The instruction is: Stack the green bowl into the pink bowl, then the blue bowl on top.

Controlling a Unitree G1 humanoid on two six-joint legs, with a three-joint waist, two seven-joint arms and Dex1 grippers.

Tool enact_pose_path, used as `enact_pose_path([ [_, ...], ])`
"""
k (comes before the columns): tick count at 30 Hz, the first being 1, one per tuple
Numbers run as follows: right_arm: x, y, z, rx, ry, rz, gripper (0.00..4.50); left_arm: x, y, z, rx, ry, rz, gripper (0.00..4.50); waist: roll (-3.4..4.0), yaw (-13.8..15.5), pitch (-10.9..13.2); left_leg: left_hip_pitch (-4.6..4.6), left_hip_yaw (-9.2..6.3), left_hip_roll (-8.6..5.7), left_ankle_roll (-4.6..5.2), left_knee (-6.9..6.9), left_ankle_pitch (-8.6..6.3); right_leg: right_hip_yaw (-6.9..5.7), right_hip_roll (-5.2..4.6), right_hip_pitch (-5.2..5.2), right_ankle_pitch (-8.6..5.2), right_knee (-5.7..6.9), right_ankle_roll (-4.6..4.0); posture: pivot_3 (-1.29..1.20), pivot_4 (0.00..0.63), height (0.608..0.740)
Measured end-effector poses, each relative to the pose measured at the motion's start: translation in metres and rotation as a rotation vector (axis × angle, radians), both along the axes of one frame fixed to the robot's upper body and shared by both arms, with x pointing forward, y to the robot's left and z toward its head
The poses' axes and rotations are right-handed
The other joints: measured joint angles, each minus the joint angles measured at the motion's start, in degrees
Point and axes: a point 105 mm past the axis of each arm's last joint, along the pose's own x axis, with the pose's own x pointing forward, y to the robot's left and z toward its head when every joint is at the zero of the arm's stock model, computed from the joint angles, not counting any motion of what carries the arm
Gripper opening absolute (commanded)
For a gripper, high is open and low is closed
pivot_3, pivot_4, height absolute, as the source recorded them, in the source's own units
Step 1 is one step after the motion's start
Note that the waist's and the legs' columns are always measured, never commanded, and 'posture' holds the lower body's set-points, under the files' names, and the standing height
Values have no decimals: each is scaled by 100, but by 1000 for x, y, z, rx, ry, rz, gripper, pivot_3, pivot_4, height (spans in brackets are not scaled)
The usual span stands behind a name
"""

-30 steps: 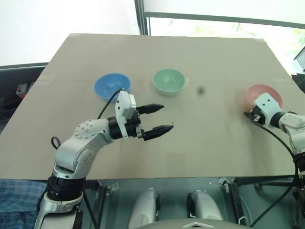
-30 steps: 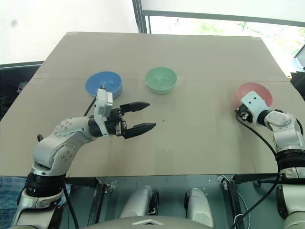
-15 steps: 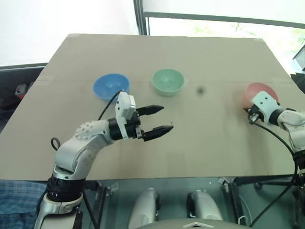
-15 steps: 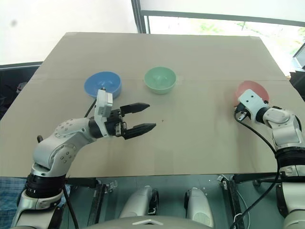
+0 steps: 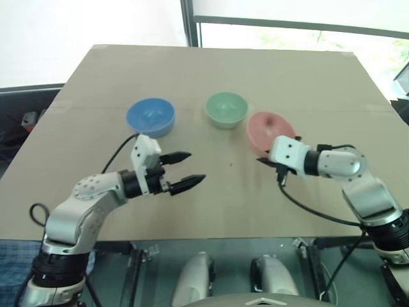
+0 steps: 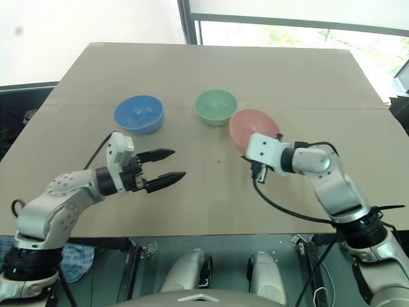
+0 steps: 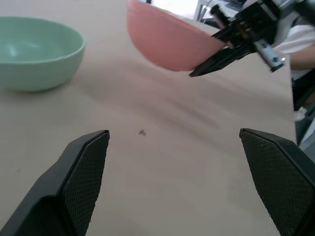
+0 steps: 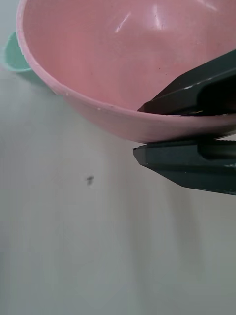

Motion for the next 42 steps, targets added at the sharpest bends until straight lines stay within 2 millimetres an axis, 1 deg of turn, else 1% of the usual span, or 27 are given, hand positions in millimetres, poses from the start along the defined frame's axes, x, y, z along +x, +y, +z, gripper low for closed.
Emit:
enact_pose_path([
  [2, -7, 16, -3, 27, 29, 28, 14, 2, 15, -3, 25, -1, 49, 4500, -1, 2, 0, -1, 0, -2, 0, 0, 0, -1, -1, 0, 0, 0, 0, 0, 150, 740],
  [5, -11, 32, -7, 52, 65, 43, 14, 1, 28, -7, 48, 1, 76, 4500, -2, 2, -1, -1, 1, -4, 0, 0, 0, -1, -3, 0, 0, 0, 0, 0, 150, 740],
  [6, -12, 33, -7, 53, 68, 46, 14, 1, 28, -7, 50, 1, 79, 4500, -2, 7, -1, -1, 0, -4, 0, 0, 0, -3, -3, 0, 0, -1, 0, 0, 150, 740],
  [9, -12, 35, -9, 54, 79, 40, 1171, 0, 31, -7, 53, 1, 87, 4500, -4, 3, -2, -2, 0, -4, 0, 0, 0, -3, -3, 0, 0, -1, 0, 0, 150, 740],
  [10, -12, 35, -9, 53, 78, 39, 1444, 0, 30, -6, 54, -4, 85, 4500, -4, 0, -2, -1, 1, -4, 0, 0, 0, -3, -2, 0, 0, -1, 0, 0, 150, 740],
  [11, -12, 35, -9, 53, 77, 39, 1915, 0, 29, -6, 54, -6, 83, 4500, -4, -2, -2, -1, 1, -4, 0, 0, 0, -3, -2, -1, 0, 0, 0, 0, 150, 740],
  [12, -11, 34, -8, 50, 74, 37, 2250, -1, 28, -5, 56, -12, 78, 4500, -4, -5, -1, -1, 1, -4, 0, 0, 0, -3, -1, -1, 0, 0, 0, 0, 150, 740],
  [14, -11, 33, -7, 46, 71, 36, 3209, -2, 26, -3, 58, -22, 73, 4500, -4, -6, -2, 0, 1, -3, 0, 0, 0, -3, -1, -1, 0, 1, 0, 0, 150, 740],
  [16, -10, 31, -7, 40, 71, 31, 3973, -1, 25, -3, 56, -23, 74, 4500, -4, -5, -2, 0, 1, -3, 0, 0, 0, -3, -1, -1, 0, 1, 0, 0, 150, 740],
  [17, -10, 30, -7, 38, 72, 28, 4433, -1, 25, -3, 56, -22, 75, 4500, -4, -4, -2, 0, 2, -3, 0, 0, 0, -3, -1, -1, 0, 1, 0, 0, 150, 740],
  [18, -9, 28, -6, 43, 77, 23, 4491, -1, 25, -3, 53, -22, 75, 4500, -4, -4, -2, 0, 2, -4, 0, 0, 0, -2, -1, 0, 0, 1, 0, 0, 150, 740],
  [22, -8, 22, -3, 78, 119, 1, 4491, -1, 23, -2, 28, -23, 69, 4500, -4, -3, -2, -1, 1, -3, 0, -1, 0, -2, -1, -1, 0, 1, 0, 0, 150, 740],
  [24, -8, 19, 2, 106, 154, -3, 4491, 1, 21, 1, -9, -33, 82, 4500, -5, -2, -1, -1, 0, -2, 1, 0, -1, -2, -2, 0, 0, 1, 0, 0, 150, 740],
  [26, -8, 20, 14, 123, 166, 17, 4491, 5, 19, 7, -43, -48, 95, 4500, -4, -8, 0, 1, 2, -2, 1, 0, 0, 0, -2, -1, 1, 4, 0, 0, 150, 740],
  [27, -5, 23, 24, 133, 159, 31, 4491, 7, 19, 11, -64, -58, 106, 4500, -4, -16, 0, 2, 1, -2, 1, 1, 0, 0, -2, -1, 1, 6, 0, 0, 150, 740],
  [28, 0, 28, 40, 158, 137, 47, 4491, 10, 17, 16, -83, -74, 115, 4500, -5, -33, 0, 2, 1, -2, 0, 1, 0, 1, -1, -2, 1, 8, 0, 0, 150, 740],
  [31, 14, 39, 77, 225, 69, 69, 4491, 15, 19, 22, -88, -100, 143, 4500, -6, -68, -1, 5, 1, -2, 0, -4, 0, 0, 1, -2, 1, 10, 0, 0, 150, 740],
  [32, 18, 43, 85, 243, 56, 72, 4491, 17, 19, 24, -89, -106, 154, 4500, -7, -84, -1, 4, 1, -3, 0, -10, 0, 0, 1, -2, 1, 11, 0, 0, 150, 740],
  [33, 23, 46, 89, 256, 54, 74, 4491, 18, 21, 24, -90, -112, 169, 4500, -9, -85, -3, 2, 0, -4, 0, -14, 0, -2, 1, -2, 1, 13, 0, 0, 150, 740],
  [35, 34, 52, 88, 271, 61, 64, 4491, 22, 26, 26, -85, -122, 203, 4500, -8, -92, -2, -8, 1, -8, 1, -16, 0, -2, 0, -7, 2, 12, 1, 0, 150, 740],
  [38, 54, 60, 80, 270, 69, 31, 4491, 25, 32, 24, -77, -125, 245, 4500, -8, -120, -1, -17, 6, -15, 2, -20, -1, 0, -2, -19, 2, 11, 2, 0, 150, 740],
  [42, 75, 76, 74, 259, 56, 8, 4491, 28, 42, 23, -38, -157, 315, 4500, -7, -166, -1, -17, 10, -21, -4, -25, 3, 1, 4, -26, 2, 14, 1, 0, 150, 740],
])
